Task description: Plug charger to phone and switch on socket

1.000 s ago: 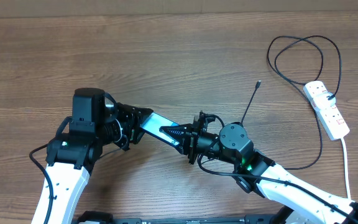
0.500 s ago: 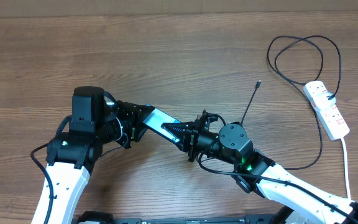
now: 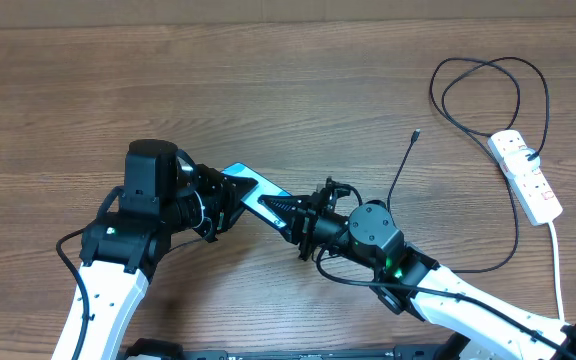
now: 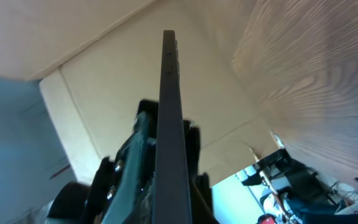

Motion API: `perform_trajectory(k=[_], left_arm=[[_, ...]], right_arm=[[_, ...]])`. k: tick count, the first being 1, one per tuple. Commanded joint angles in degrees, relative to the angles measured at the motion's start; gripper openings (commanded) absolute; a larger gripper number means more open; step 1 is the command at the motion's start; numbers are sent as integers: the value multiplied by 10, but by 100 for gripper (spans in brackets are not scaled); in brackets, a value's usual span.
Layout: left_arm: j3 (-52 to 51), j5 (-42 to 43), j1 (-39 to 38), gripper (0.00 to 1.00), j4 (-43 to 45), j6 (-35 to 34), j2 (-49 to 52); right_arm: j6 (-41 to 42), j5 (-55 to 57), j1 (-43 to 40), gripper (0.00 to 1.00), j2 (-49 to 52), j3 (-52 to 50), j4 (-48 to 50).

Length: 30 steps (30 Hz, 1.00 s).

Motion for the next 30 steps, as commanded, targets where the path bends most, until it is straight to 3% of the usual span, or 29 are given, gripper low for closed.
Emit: perform_trajectory(k=[1, 6, 12, 23, 25, 30], left_arm=[[-3, 3, -4, 21, 2, 8, 2], [-3, -2, -4, 20, 2, 18, 2], [-3, -10, -4, 4, 2, 18, 2], [-3, -12, -4, 4, 5, 18, 2], [-3, -12, -4, 4, 7, 18, 2], [-3, -13, -3, 4, 19, 18, 2]], right_arm=[[79, 3, 10, 4, -5, 12, 24], [79, -2, 10, 4, -5, 12, 30], [79, -5, 10, 4, -5, 12, 23], [79, -6, 10, 4, -5, 12, 23], [79, -6, 10, 7, -5, 12, 23], [79, -6, 10, 28, -5, 12, 22]])
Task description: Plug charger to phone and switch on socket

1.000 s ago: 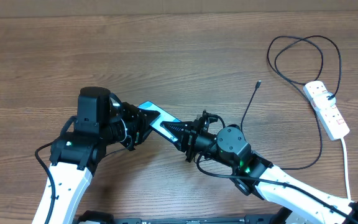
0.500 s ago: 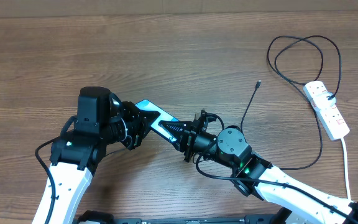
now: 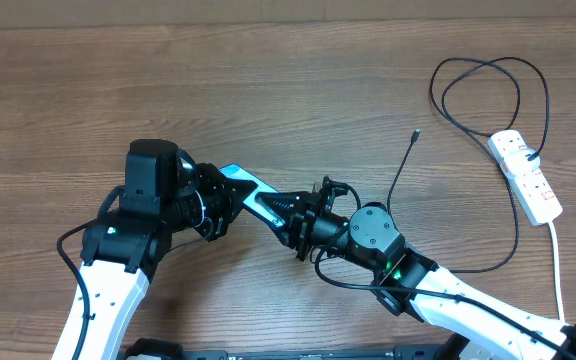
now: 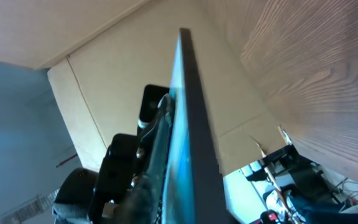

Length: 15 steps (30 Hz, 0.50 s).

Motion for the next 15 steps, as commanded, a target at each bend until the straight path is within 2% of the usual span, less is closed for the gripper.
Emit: perform_trajectory(k=[1, 4, 8, 11, 15], left_arm=[[-2, -10, -3, 4, 13, -12, 2], [-2, -15, -3, 4, 16, -12, 2], [-2, -22, 2, 4, 26, 12, 2], [-2, -7, 21, 4, 52, 99, 11], [-2, 56, 63, 4, 45, 207, 45]], right_arm=[[79, -10, 3, 32, -5, 11, 3], [79, -10, 3, 36, -5, 11, 1], [77, -36, 3, 62, -5, 11, -14], [77, -36, 3, 63, -5, 11, -41], [71, -35, 3, 68, -5, 11, -104]])
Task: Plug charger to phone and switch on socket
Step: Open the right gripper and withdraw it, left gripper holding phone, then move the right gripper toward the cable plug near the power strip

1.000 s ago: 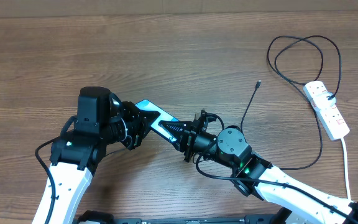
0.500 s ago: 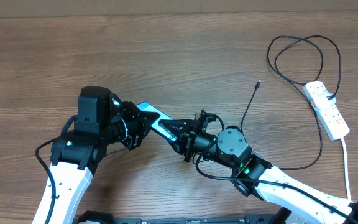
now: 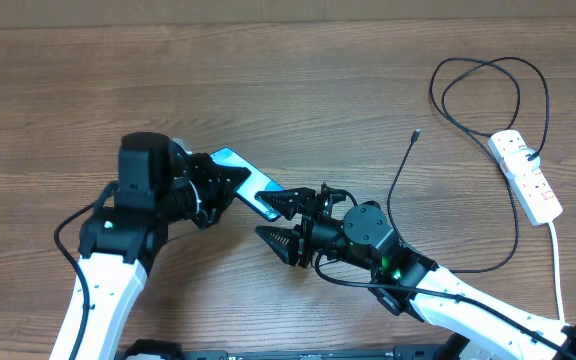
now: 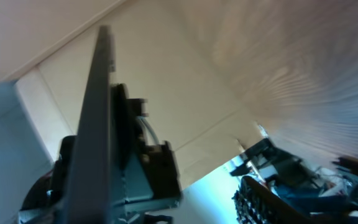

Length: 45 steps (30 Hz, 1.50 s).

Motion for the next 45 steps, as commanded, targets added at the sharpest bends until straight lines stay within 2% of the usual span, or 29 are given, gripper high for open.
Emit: perform_trajectory(k=[1, 5, 7, 11, 14, 15, 18, 22, 26, 30, 32, 37, 45], left_arm=[[-1, 68, 34, 4, 0, 129, 31], [-1, 100, 62, 4, -11, 215, 88], [-1, 140, 66, 4, -10, 241, 120], [-1, 246, 67, 4, -7, 309, 184], [-1, 330, 66, 4, -7, 381, 225], [-1, 354, 66, 4, -7, 404, 237], [-1, 376, 66, 4, -12, 437, 260], [-1, 352, 66, 4, -31, 471, 265], [-1, 264, 66, 4, -70, 476, 265], [-1, 193, 66, 4, -107, 478, 265], [-1, 199, 66, 4, -112, 490, 265], [3, 225, 66, 4, -112, 503, 249], [20, 237, 66, 4, -131, 502, 156]], right_arm=[[65, -7, 2, 72, -5, 8, -37], [64, -6, 2, 86, -5, 8, -109], [38, 2, 2, 100, -5, 8, -139], [-159, 60, 2, 100, -5, 8, -180], [-376, 108, 2, 100, -5, 8, -184], [-423, 126, 2, 100, -5, 8, -184], [-511, 168, 0, 100, -5, 8, -184], [-623, 188, -18, 100, -5, 8, -187], [-659, 174, -62, 100, -20, 8, -191], [-695, 104, -118, 100, -58, 8, -211], [-726, 75, -145, 100, -82, 8, -224], [-730, 77, -208, 100, -152, 14, -292], [-775, 176, -265, 100, -239, 80, -503]])
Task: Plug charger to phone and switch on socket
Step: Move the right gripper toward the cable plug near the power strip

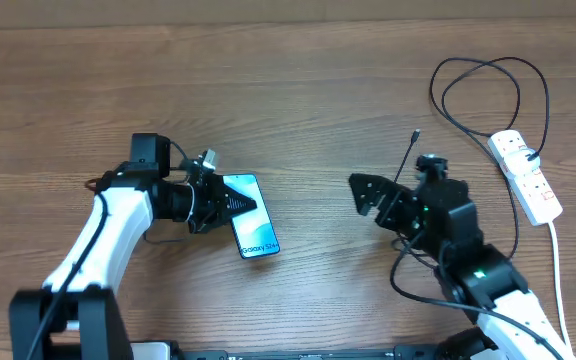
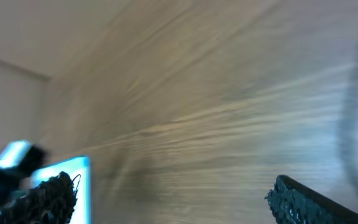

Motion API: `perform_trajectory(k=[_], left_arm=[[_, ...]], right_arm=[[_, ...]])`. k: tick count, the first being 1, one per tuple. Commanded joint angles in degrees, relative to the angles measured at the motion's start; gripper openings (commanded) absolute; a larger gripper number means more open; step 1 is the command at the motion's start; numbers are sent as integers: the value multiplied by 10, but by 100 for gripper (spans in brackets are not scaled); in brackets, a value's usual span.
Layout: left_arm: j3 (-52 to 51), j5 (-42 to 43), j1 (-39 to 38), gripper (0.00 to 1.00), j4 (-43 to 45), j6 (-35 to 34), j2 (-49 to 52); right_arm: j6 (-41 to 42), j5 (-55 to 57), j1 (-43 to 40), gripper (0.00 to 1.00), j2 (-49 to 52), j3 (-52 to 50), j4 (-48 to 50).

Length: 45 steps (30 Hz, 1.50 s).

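Note:
The phone (image 1: 253, 230) lies screen up on the table left of centre, its lit screen showing at the left edge of the right wrist view (image 2: 67, 180). My left gripper (image 1: 230, 200) is shut on the phone's upper end. My right gripper (image 1: 361, 195) (image 2: 169, 199) stands wide open and empty, right of centre, facing the phone from a distance. The black charger cable's plug tip (image 1: 415, 133) lies free on the table just behind the right gripper. The white power strip (image 1: 526, 176) sits at the far right; its switch state cannot be told.
The black cable (image 1: 483, 75) loops at the back right and runs in front of the right arm. A white lead (image 1: 556, 260) leaves the strip toward the front edge. Bare wood table (image 1: 298, 90) lies between the two arms.
My right gripper has drawn back to the right, away from the phone, and is near the cable tip. The left arm has swung the phone left; it now lies flat, screen up.
At first both grippers were shut on the phone, held edge-up at mid-table. Then the phone was tilted a little. Then my right gripper was open beside it, with the left alone holding. Now the phone lies flat at the left and the right gripper is far off.

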Motion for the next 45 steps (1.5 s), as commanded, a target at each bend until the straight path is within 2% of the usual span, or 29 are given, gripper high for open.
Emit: perform_trajectory(k=[1, 7, 10, 17, 26, 33, 38, 42, 45], left_arm=[[21, 30, -1, 4, -18, 15, -64], [21, 30, -1, 4, -57, 15, -167], [21, 30, -1, 4, -68, 8, -214], [21, 30, -1, 4, -68, -7, -272], [21, 26, -1, 4, -48, -6, -265], [21, 25, -1, 4, -20, 13, -241], [21, 21, -1, 4, 3, 15, -222], [21, 9, -1, 4, 6, 15, -208], [21, 4, -1, 4, 8, 15, -198]], right_arm=[[-39, 48, -13, 100, -26, 51, -46], [-64, 119, -18, 100, -30, 98, -131], [-96, 149, -20, 100, -30, 100, -126], [-96, 162, -20, 100, -26, 99, -118], [-96, 162, -20, 100, 12, 99, -87], [-79, 160, -26, 100, 84, 108, -80], [-79, 160, -73, 100, 163, 159, -107], [-82, 160, -125, 93, 232, 192, -102], [-109, 152, -143, 91, 281, 206, -72]])
